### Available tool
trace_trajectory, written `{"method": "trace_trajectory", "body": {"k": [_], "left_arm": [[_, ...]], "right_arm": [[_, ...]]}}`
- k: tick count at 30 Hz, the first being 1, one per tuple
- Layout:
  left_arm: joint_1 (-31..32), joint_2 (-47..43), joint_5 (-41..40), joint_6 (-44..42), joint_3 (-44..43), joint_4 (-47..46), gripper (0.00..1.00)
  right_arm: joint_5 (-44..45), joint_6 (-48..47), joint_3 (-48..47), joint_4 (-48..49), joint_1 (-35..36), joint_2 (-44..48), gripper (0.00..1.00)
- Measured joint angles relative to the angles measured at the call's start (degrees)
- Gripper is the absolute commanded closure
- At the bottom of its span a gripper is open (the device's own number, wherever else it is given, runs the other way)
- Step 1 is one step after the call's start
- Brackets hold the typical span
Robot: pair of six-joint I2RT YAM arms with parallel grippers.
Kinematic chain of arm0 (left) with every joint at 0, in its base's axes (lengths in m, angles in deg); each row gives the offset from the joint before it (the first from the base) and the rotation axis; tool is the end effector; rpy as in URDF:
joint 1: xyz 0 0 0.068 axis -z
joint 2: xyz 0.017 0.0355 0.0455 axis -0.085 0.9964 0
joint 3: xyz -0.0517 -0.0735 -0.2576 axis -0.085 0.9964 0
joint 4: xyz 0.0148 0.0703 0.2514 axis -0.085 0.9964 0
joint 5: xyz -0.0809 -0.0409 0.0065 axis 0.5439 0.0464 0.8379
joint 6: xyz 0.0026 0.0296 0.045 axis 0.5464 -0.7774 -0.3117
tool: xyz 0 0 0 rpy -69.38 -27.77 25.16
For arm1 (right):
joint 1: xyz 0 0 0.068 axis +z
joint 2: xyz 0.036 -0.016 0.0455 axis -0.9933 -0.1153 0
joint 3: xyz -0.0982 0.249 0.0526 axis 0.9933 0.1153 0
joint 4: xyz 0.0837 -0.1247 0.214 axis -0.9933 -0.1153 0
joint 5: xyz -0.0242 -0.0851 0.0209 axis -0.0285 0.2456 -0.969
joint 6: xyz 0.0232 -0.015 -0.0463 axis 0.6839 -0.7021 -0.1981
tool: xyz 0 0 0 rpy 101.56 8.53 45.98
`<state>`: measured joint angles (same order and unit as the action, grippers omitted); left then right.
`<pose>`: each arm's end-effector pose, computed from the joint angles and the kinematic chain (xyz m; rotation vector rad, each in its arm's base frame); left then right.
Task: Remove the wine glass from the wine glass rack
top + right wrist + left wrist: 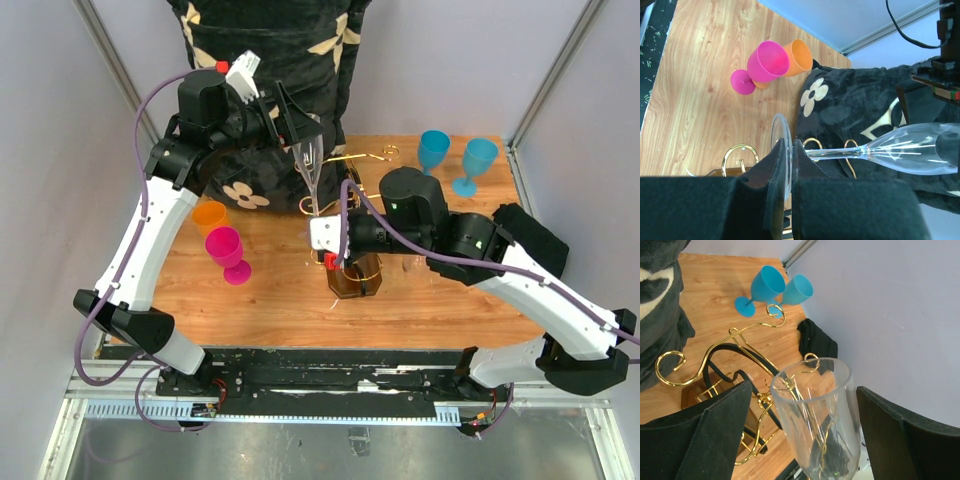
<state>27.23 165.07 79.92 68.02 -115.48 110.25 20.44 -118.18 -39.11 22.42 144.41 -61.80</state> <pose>0.2884 -0.1346 0.5006 0.1110 1.9132 -1.0898 0.1145 0.2276 0.4850 -1.5856 0.9295 0.4496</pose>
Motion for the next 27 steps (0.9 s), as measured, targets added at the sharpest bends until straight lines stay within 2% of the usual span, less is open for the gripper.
{"method": "trace_trajectory", "body": {"k": [4,9,17,27], "left_arm": [[0.00,0.00,0.13,0.63,-0.28,-0.04,0.15],[-0.02,0.50,0.39,1.03,-2.29,1.03,0.32],[-0.04,0.66,1.46,1.62,-3.50,1.81,0.46],[-0.04,0.66,2.45,1.49,-3.34,1.90,0.47]], "right_arm": [[-0.55,-0.90,0.79,0.31,0.74,0.24,0.99],[-1.03,-1.88,0.96,0.20,0.76,0.26,0.99],[0.66,-6.14,2.99,-0.87,0.76,1.46,0.99],[6.27,-12.92,6.34,-2.03,1.27,3.02,0.99]]}}
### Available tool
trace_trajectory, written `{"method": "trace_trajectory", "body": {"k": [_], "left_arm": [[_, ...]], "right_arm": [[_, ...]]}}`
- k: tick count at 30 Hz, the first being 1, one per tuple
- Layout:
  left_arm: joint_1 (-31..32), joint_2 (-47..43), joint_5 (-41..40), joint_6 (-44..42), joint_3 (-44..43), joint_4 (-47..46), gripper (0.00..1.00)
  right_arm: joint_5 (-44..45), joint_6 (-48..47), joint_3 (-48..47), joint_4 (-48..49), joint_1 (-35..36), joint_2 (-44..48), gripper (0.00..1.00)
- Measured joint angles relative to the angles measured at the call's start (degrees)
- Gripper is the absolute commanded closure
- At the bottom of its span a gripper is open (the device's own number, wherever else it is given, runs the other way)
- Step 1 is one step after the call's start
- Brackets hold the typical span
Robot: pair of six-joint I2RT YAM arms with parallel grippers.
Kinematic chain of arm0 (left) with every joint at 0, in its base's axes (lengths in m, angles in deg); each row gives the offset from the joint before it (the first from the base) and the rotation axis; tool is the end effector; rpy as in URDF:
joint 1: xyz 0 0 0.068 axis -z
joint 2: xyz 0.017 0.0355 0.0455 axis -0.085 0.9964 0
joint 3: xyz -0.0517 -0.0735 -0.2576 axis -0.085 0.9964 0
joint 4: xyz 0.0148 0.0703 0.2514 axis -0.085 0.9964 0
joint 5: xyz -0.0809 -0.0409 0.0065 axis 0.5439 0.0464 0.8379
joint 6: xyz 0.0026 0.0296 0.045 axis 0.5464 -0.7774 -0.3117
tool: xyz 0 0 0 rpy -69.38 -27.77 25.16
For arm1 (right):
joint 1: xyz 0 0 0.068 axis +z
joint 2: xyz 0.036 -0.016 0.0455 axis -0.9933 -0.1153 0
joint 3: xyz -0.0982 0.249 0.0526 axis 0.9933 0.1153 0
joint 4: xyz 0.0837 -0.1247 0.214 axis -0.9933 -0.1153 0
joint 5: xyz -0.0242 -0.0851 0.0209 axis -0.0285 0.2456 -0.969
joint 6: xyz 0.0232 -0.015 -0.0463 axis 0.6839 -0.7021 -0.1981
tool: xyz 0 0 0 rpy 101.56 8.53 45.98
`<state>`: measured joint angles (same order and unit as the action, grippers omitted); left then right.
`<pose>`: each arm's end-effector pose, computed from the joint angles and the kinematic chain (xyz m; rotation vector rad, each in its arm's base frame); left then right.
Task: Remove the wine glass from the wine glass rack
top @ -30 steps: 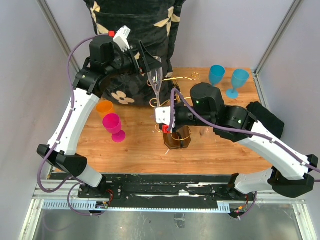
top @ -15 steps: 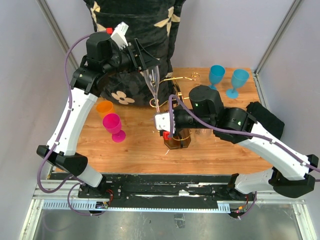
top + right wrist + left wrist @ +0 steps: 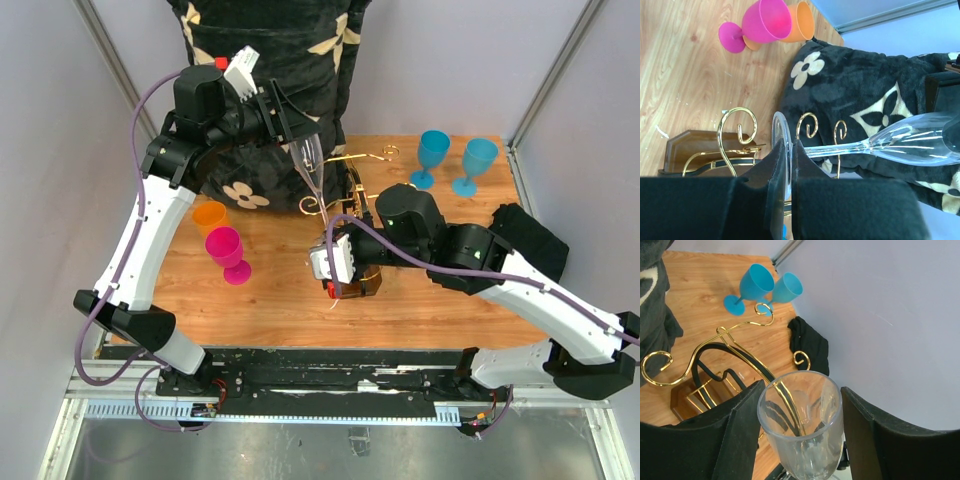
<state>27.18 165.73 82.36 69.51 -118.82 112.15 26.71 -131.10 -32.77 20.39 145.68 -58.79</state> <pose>0.2839 -0.1340 0.5117 0.1231 1.9094 -1.1448 0.1095 0.2219 0.4585 -1.7236 0.8437 0.2130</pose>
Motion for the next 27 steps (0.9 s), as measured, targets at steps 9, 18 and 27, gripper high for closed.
{"method": "trace_trajectory", "body": {"k": [9,18,27], "left_arm": [[-0.11,-0.31,1.75,0.59,2.25,-2.19,0.33],[-0.11,-1.53,3.67,0.92,3.58,-2.23,0.27],[-0.11,-1.75,4.26,1.51,3.98,-2.49,0.60]], "right_arm": [[2.60,-2.47,0.02,-2.03,0.57,-0.09,0.99],[4.72,-3.23,-0.55,-2.21,0.55,-1.27,0.99],[5.01,-3.23,-1.03,-2.36,0.55,-1.62,0.89]]}}
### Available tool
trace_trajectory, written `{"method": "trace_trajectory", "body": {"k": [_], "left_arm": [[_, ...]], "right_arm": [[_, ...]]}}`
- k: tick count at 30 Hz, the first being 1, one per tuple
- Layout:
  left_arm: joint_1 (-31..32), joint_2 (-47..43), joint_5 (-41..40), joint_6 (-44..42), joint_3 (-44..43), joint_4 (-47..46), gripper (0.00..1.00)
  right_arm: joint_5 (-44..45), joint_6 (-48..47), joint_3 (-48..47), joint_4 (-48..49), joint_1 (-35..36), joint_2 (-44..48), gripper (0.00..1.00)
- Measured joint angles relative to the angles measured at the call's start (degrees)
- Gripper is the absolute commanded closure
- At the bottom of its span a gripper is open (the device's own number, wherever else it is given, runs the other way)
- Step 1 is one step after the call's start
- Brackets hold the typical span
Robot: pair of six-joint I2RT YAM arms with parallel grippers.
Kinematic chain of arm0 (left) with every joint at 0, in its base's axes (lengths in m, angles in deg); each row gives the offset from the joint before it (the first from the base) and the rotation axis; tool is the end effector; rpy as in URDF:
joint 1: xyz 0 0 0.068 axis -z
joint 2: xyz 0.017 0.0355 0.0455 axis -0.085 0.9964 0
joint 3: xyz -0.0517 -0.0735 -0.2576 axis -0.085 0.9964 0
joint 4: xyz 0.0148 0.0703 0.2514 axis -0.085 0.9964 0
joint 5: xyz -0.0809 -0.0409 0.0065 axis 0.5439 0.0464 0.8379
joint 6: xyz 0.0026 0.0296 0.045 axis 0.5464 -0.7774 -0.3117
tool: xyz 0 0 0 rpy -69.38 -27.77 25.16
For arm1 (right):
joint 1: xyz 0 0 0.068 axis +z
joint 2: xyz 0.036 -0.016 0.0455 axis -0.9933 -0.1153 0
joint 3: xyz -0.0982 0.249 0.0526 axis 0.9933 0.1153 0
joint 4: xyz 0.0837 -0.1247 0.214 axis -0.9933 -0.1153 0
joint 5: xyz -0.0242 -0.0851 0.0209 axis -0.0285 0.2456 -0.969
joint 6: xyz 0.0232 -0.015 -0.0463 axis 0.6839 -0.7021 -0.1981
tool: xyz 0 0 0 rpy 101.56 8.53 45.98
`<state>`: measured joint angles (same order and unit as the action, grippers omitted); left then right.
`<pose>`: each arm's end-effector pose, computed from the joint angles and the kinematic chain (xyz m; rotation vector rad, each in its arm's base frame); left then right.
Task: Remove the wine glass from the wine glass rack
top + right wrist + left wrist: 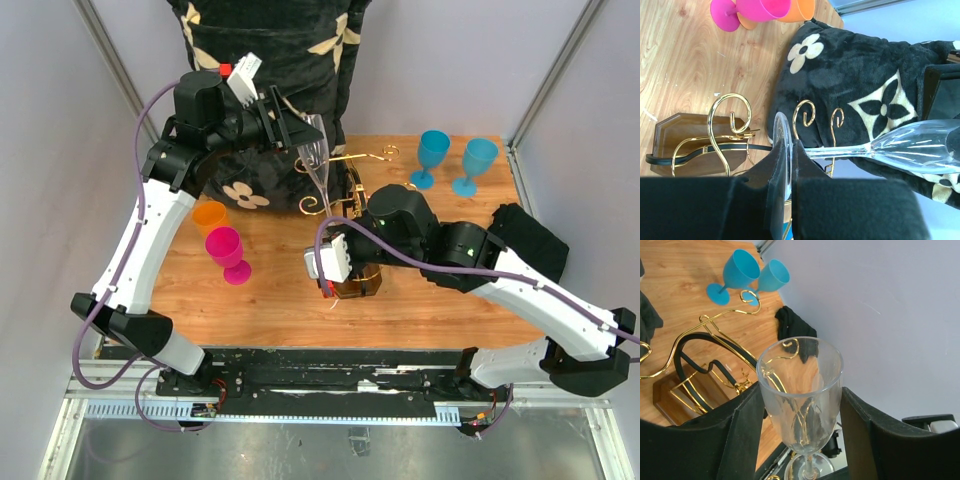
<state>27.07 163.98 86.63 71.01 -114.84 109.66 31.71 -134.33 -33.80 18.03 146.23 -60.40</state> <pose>0.2803 -0.1343 0.5043 0.1579 1.9179 -1.2249 0.1131 0.2275 0.4533 -1.7698 0.8648 0.0998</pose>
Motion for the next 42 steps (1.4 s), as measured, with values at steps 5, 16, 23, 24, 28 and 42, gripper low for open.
{"method": "trace_trajectory", "body": {"k": [5,16,23,24,28,42], "left_arm": [[0.00,0.00,0.09,0.15,0.24,-0.15,0.63],[-0.04,-0.85,-3.06,-2.64,-1.27,2.73,0.63],[-0.48,-6.69,-11.08,-7.45,-6.01,7.43,0.60],[-0.50,-7.82,-12.50,-8.52,-6.25,8.09,0.60],[-0.50,-12.57,-19.78,-13.44,-6.10,11.80,0.65],[-0.63,-21.35,-35.04,-22.25,28.11,1.20,0.69]], "right_arm": [[0.61,0.15,0.17,1.01,0.00,0.04,0.58],[3.63,2.43,3.80,7.82,0.00,6.95,0.01],[9.40,4.83,6.71,13.57,0.00,15.23,0.02],[11.58,5.64,6.67,14.29,0.00,15.50,0.02],[19.54,12.44,4.59,14.86,-3.78,13.70,0.02],[18.53,52.19,-0.46,5.51,-35.15,8.48,0.02]]}}
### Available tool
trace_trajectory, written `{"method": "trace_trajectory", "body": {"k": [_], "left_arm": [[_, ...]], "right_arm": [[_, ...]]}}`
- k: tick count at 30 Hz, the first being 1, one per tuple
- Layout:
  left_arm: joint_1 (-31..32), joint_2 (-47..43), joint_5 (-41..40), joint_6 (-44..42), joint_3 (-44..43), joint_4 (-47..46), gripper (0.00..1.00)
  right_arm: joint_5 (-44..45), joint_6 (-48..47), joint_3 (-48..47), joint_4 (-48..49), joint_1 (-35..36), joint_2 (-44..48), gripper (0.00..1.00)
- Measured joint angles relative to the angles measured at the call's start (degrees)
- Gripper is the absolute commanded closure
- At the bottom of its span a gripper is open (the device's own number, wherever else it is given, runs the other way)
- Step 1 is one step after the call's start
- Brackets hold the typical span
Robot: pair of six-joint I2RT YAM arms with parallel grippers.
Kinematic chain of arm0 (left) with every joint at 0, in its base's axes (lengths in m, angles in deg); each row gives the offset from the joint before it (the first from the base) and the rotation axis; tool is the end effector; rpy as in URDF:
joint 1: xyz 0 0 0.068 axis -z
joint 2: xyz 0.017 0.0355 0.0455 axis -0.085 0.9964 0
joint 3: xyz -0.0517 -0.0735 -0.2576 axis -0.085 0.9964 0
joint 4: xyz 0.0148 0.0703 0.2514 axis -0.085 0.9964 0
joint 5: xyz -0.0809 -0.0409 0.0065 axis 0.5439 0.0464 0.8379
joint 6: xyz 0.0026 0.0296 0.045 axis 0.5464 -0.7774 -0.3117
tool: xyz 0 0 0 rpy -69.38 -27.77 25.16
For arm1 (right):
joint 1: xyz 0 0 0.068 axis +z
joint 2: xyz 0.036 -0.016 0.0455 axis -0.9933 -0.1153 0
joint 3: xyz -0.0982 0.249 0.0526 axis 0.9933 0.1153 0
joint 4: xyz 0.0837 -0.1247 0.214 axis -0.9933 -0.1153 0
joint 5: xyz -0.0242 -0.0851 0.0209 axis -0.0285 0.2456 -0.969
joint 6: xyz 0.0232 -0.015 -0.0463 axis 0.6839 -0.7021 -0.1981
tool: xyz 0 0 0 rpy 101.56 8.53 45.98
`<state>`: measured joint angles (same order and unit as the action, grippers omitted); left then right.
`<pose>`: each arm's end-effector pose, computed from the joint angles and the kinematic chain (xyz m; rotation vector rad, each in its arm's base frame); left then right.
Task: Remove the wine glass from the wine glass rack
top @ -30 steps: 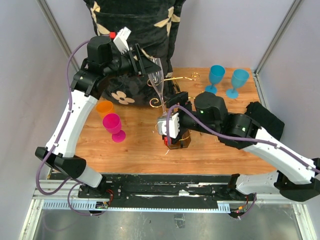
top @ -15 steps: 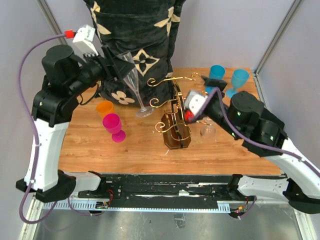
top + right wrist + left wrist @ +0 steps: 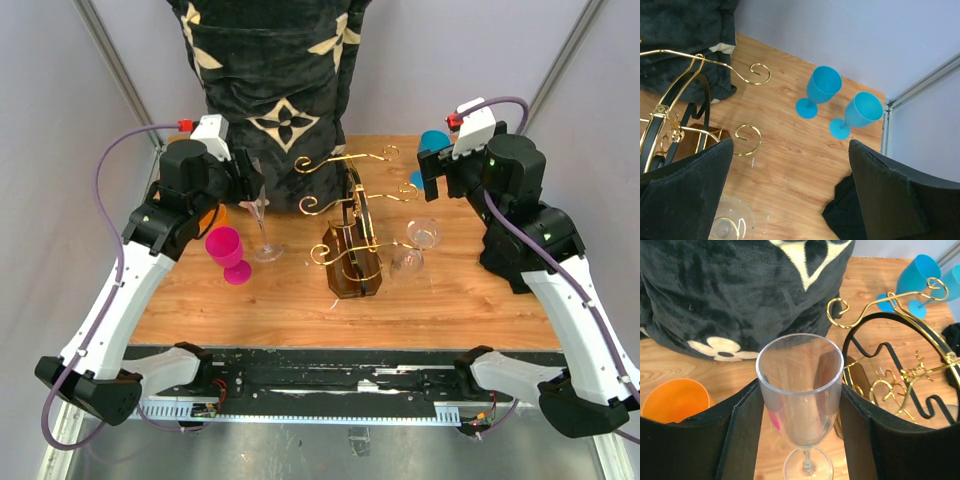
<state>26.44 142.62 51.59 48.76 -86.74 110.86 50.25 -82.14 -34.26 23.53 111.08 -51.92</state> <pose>0.2168 -0.0832 0.4399 0.0468 1.9343 -0.3830 0.1823 0.0864 0.4969 -0.3793 1.6716 0.0331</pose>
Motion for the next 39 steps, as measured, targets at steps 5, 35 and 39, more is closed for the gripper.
{"method": "trace_trajectory", "body": {"k": [5,35,39], "left_arm": [[0.00,-2.12,-1.53,-1.86,8.39,-9.27,0.71],[8.63,-2.60,-19.89,-16.11,52.41,-72.26,0.66],[8.63,0.02,-20.90,-16.26,54.12,-79.08,0.64]], "right_arm": [[-1.42,4.02,0.24,-0.20,-2.16,-0.31,0.02],[-10.86,14.01,7.28,-0.83,-10.40,0.66,0.02],[-13.84,16.63,9.03,-1.27,-13.03,0.76,0.02]]}}
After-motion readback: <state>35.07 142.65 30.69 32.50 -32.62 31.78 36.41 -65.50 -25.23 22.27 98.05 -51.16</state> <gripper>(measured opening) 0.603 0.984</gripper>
